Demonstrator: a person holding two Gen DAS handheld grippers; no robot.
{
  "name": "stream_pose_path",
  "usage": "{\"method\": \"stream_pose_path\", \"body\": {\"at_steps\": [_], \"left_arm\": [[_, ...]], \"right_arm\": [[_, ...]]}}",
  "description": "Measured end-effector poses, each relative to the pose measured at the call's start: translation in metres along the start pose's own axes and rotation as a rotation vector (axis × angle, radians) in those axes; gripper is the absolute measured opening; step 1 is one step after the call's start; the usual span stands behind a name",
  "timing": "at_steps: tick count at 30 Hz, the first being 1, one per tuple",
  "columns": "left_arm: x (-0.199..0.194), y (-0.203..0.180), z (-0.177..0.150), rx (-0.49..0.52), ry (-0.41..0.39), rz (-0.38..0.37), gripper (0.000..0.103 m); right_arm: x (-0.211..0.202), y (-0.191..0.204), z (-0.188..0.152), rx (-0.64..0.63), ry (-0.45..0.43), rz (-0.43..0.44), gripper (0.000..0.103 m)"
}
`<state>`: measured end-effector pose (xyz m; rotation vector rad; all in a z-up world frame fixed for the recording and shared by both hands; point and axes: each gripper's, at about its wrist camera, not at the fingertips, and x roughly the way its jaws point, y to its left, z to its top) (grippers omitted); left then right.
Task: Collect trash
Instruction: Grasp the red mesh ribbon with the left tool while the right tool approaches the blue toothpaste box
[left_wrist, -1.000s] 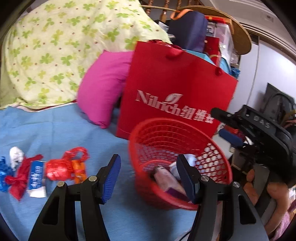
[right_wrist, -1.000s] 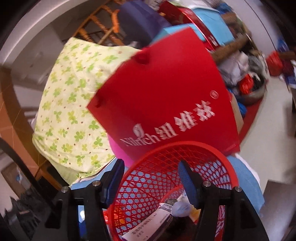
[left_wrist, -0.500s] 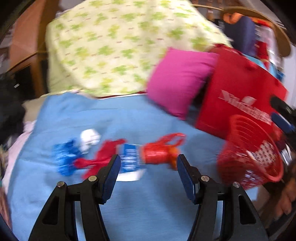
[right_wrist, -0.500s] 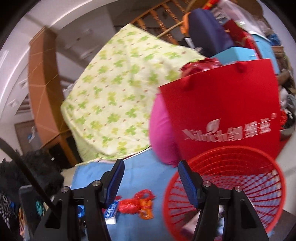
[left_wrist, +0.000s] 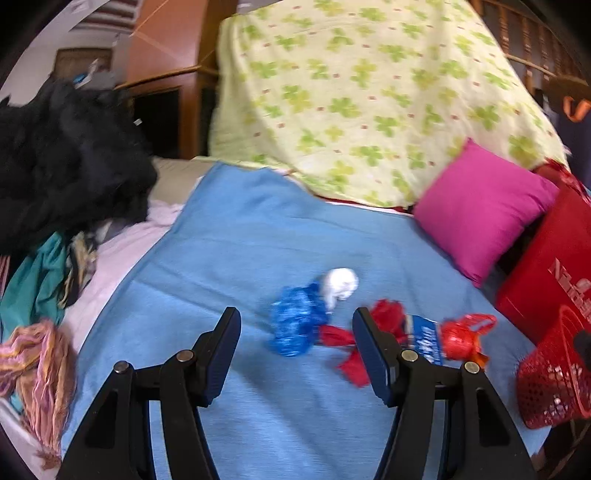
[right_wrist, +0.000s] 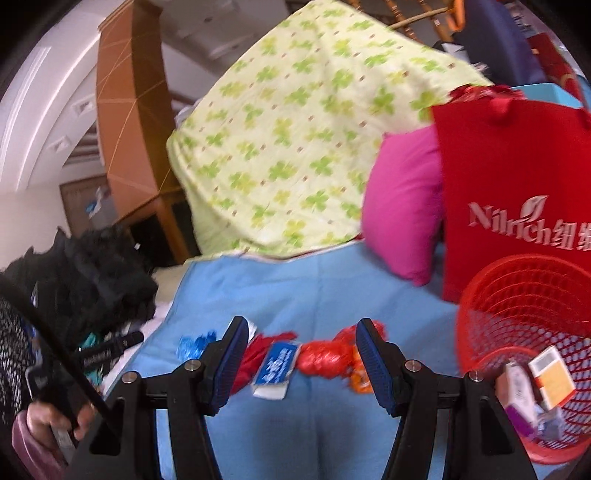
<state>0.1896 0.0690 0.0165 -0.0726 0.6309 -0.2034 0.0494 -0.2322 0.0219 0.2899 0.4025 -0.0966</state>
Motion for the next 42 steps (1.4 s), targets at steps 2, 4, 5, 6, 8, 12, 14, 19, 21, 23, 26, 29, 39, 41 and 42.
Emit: {"method": "stream_pose_path", "body": {"at_steps": [2, 4, 5, 6, 8, 12, 14, 19, 21, 23, 26, 29, 39, 41, 42], "left_arm": [[0.002, 0.009, -0.001, -0.013, 0.007, 0.017, 0.064], [0.004, 0.014, -0.002, -0.015, 0.008, 0.048, 0.064], [0.005, 0.016, -0.003, -0.012, 0.009, 0.064, 0.064], [0.005, 0.018, -0.003, -0.010, 0.009, 0.075, 0.064], [0.007, 0.023, -0.003, -0.011, 0.013, 0.099, 0.064], [0.017, 0.038, -0.002, -0.061, 0.046, 0.122, 0.064], [0.022, 0.046, -0.004, -0.094, 0.066, 0.132, 0.064], [0.031, 0.052, -0.007, -0.150, 0.118, 0.108, 0.064], [0.033, 0.049, -0.007, -0.143, 0.121, 0.106, 0.064], [0.035, 0.044, -0.008, -0.132, 0.128, 0.099, 0.064], [0.040, 0.035, -0.010, -0.105, 0.146, 0.087, 0.064], [0.045, 0.026, -0.010, -0.077, 0.158, 0.079, 0.064], [0.059, 0.001, -0.016, 0.013, 0.195, 0.069, 0.064], [0.062, -0.005, -0.017, 0.030, 0.200, 0.063, 0.064], [0.063, -0.007, -0.018, 0.038, 0.203, 0.060, 0.064]], "right_arm": [[0.006, 0.006, -0.004, -0.022, 0.021, 0.009, 0.065], [0.012, 0.013, -0.009, -0.040, 0.042, 0.022, 0.065], [0.016, 0.017, -0.012, -0.049, 0.055, 0.029, 0.065], [0.019, 0.020, -0.014, -0.056, 0.067, 0.034, 0.065], [0.027, 0.024, -0.018, -0.064, 0.093, 0.040, 0.065], [0.049, 0.032, -0.024, -0.076, 0.151, 0.039, 0.065], [0.060, 0.034, -0.028, -0.088, 0.181, 0.034, 0.065], [0.097, 0.033, -0.040, -0.082, 0.272, 0.009, 0.065], [0.111, 0.032, -0.045, -0.072, 0.307, -0.001, 0.065], [0.123, 0.034, -0.049, -0.075, 0.329, -0.008, 0.065], [0.143, 0.037, -0.055, -0.081, 0.366, -0.024, 0.065], [0.162, 0.041, -0.061, -0.087, 0.406, -0.057, 0.065], [0.198, 0.035, -0.074, -0.044, 0.485, -0.100, 0.065], [0.199, 0.029, -0.073, -0.008, 0.494, -0.079, 0.062], [0.198, 0.027, -0.073, 0.002, 0.495, -0.067, 0.053]]}}
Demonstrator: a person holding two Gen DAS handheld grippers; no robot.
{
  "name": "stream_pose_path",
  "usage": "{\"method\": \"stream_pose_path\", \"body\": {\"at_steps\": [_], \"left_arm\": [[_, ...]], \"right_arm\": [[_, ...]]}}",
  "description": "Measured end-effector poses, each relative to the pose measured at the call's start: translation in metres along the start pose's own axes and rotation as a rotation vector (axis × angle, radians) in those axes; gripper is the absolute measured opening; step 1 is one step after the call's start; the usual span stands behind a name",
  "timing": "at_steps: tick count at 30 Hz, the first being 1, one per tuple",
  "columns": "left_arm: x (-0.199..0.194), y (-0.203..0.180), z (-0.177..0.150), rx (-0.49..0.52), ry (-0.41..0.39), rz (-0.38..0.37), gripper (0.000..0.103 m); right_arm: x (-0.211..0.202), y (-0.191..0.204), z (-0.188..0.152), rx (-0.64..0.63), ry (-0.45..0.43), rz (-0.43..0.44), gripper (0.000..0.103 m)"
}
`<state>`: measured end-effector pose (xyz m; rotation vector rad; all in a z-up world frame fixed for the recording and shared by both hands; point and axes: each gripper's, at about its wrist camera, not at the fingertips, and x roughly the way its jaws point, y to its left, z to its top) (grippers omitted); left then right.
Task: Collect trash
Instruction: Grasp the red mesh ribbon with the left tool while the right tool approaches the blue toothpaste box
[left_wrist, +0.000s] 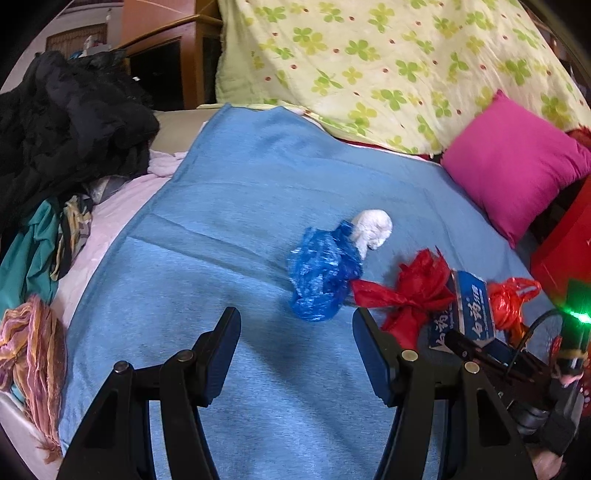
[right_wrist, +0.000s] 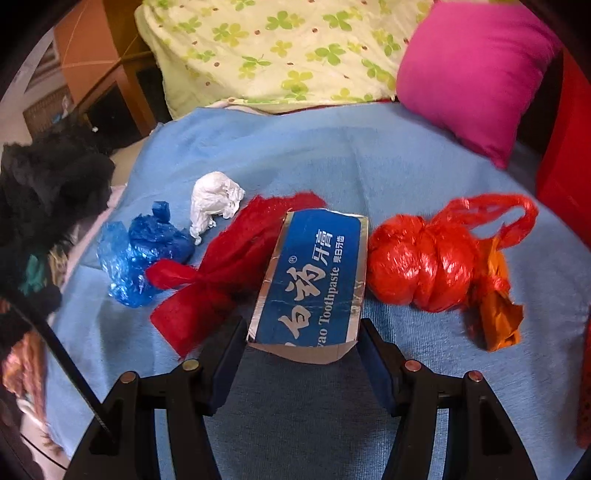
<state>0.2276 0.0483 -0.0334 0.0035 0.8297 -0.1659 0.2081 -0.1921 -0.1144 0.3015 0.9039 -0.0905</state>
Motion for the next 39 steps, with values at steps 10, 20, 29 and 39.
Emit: {"method": "stream_pose_path", "body": {"at_steps": [10, 20, 29, 39], "left_arm": [[0.019, -0.049, -0.004, 0.116, 0.045, -0.088, 0.064], [0.049, -0.090, -0.005, 0.182, 0.106, -0.136, 0.064], [0.076, -0.115, -0.006, 0.210, 0.160, -0.140, 0.064], [0.088, -0.118, -0.008, 0.228, 0.184, -0.161, 0.025]], "right_arm": [[-0.022, -0.027, -0.008, 0.049, 0.083, 0.119, 0.053], [-0.056, -0.047, -0.030, 0.011, 0.148, 0.138, 0.053], [-0.067, -0.067, -0.039, -0.011, 0.187, 0.109, 0.053], [-0.081, -0.065, -0.056, -0.030, 0.207, 0.059, 0.064]]}}
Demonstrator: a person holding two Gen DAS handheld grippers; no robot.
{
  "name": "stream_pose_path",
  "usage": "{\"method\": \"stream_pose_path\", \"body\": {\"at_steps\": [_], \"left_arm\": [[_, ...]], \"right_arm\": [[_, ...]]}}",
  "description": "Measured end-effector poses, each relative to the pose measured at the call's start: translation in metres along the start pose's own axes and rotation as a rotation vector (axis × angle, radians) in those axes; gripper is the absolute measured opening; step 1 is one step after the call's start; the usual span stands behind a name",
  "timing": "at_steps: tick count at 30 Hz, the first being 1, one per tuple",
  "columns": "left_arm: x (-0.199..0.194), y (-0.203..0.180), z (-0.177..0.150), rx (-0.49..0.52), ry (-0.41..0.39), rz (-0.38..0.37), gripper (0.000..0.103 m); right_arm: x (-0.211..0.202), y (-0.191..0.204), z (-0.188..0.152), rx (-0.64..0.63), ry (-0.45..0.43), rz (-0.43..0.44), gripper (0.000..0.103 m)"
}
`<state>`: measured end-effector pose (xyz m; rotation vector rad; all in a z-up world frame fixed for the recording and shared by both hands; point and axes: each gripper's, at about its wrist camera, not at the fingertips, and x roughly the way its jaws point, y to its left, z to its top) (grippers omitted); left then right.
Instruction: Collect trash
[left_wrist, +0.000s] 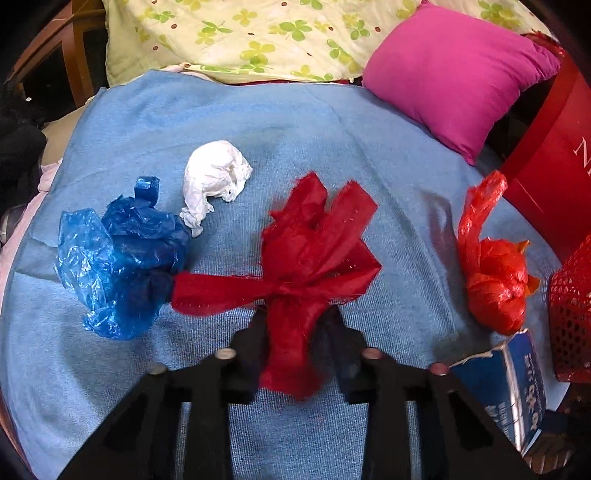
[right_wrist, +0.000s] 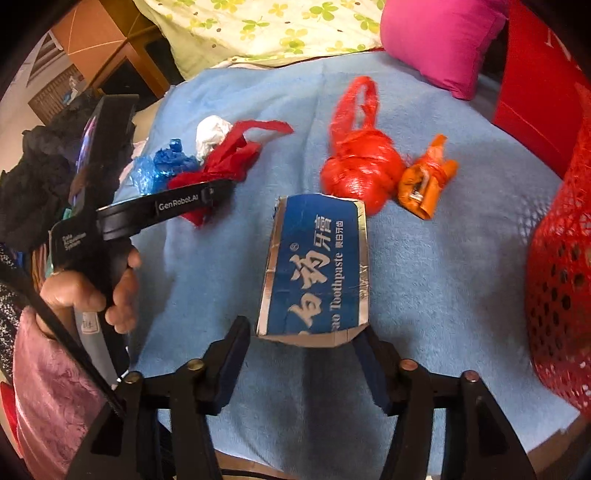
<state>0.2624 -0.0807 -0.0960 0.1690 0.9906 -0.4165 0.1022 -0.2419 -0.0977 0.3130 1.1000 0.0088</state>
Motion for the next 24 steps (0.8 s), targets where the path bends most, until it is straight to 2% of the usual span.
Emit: {"method": "stream_pose_path", "body": {"at_steps": [5, 9, 20, 24], "left_arm": [[-0.007, -0.001, -0.007, 0.013, -0.016, -0.009, 0.017], [-0.022, 0.000, -0.016, 0.029, -0.024, -0.034, 0.016], [-0.062, 0.004, -0.050, 0.051, -0.043, -0.030, 0.016], [-0.069, 0.006, -0.049, 0.050, -0.066, -0.020, 0.016]], "right_arm": [[-0.002, 0.001, 0.007, -0.010, -0.037, -0.049, 0.067], [0.000, -0.002, 0.012, 0.014, -0.045, -0.043, 0.068], [0.006, -0.007, 0.017, 0.076, -0.049, -0.015, 0.068], [0.016, -0.003, 0.017, 0.081, -0.041, -0.003, 0.067]]}}
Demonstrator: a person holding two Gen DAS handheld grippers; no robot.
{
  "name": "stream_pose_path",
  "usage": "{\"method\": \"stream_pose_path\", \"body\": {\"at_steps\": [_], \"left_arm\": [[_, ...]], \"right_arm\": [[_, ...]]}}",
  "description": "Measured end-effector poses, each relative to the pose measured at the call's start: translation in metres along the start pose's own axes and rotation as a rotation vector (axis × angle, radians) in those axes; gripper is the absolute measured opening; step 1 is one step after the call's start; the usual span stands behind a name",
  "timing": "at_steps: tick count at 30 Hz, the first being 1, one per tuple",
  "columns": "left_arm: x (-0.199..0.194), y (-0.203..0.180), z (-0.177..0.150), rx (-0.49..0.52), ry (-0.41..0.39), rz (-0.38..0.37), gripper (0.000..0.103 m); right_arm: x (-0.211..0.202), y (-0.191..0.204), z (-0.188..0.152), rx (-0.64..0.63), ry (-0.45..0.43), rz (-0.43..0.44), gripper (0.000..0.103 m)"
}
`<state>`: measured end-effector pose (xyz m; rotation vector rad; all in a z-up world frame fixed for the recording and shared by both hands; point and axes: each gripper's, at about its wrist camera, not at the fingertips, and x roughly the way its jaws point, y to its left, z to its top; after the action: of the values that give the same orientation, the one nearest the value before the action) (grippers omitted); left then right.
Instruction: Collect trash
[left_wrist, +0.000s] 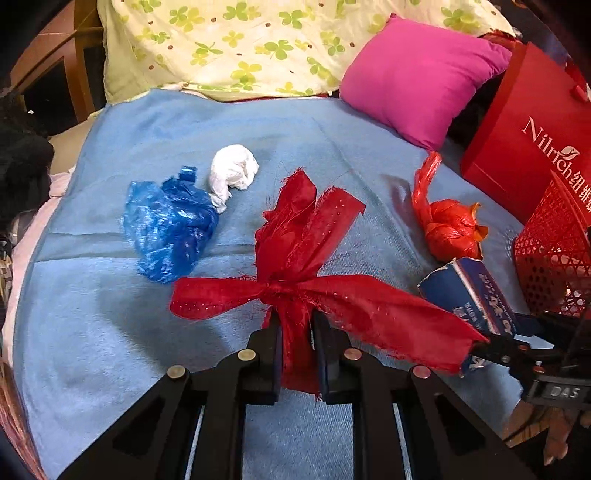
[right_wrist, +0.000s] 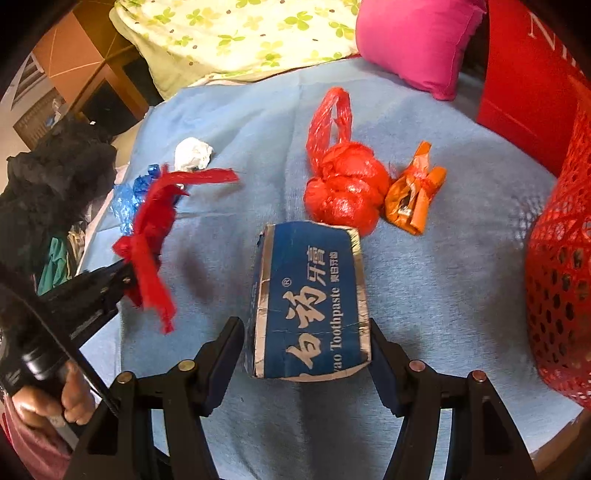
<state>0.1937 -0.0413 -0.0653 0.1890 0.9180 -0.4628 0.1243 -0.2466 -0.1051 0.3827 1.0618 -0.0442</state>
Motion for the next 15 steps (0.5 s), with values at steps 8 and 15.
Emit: {"method": "stream_pose_path", "body": {"at_steps": [8, 15], "left_arm": [[-0.038, -0.011, 0.007, 0.022, -0.112, 0.078, 0.016], [-0.072, -0.025, 0.017, 0.034, -0.228, 0.140, 0.016]], "right_arm": [[-0.009, 0.017, 0.001, -0.075, -0.092, -0.023, 0.058], [-0.039, 0.033, 0.005, -0.137, -0.253, 0.019, 0.058]]}}
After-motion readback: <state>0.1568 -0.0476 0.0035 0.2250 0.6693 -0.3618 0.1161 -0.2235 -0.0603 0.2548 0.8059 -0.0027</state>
